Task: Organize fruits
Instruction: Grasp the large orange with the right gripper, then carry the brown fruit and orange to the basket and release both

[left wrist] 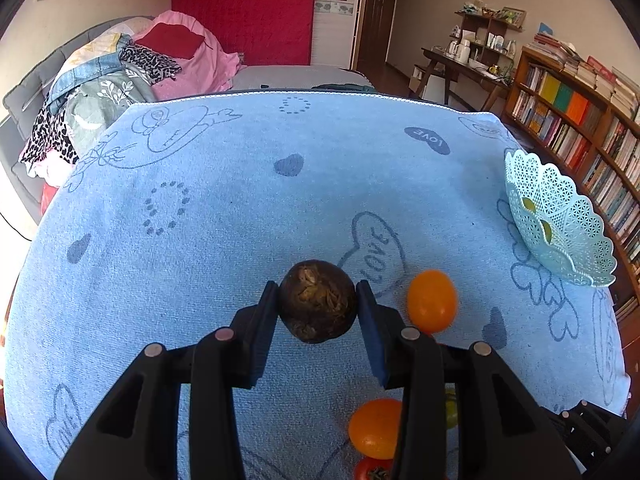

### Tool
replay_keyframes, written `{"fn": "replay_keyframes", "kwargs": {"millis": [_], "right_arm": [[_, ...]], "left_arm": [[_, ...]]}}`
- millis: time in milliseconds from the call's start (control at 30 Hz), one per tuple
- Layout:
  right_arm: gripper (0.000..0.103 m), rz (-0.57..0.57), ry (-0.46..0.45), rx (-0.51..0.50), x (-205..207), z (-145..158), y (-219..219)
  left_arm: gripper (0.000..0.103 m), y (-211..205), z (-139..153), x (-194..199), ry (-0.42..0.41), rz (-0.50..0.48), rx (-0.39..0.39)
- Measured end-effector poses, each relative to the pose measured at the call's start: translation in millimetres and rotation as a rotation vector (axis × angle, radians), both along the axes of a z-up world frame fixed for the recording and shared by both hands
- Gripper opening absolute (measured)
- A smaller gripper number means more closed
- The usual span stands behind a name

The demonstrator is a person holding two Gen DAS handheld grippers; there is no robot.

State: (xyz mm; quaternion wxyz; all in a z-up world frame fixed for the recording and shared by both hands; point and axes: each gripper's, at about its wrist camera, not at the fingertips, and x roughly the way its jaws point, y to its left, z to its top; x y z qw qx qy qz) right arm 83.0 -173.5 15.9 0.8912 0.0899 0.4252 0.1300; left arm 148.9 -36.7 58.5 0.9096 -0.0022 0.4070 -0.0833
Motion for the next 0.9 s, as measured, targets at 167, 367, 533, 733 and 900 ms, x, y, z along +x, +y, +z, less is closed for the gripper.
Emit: {"fn": "replay_keyframes", "kwargs": {"millis": [167,367,533,733,900], "right_arm": [[0.041,-0.023,-0.018,0.005,-2,6,-9],[0.041,-0.054,-0.039,0.019,-4,12,-24],[0.041,-0.077,-0.055,0.032,-9,16,-34],[0.041,-0.102,-0.079,0.045,-12,23,-47],[0.041,-0.129,-0.097,0.057,-17,27,-61]], "left_arm": [[0.040,-4,2,-3,-0.006,-0.008,0.009],[0.040,-11,6,-9,-0.018,-0.020,0.023],[0.040,-20,11,-16,-0.028,-0.039,0.037],[0.040,-32,18,-23,-0.046,-0.062,0.050],[0.040,-44,22,-28,-0.058,-0.085,0.063]]}}
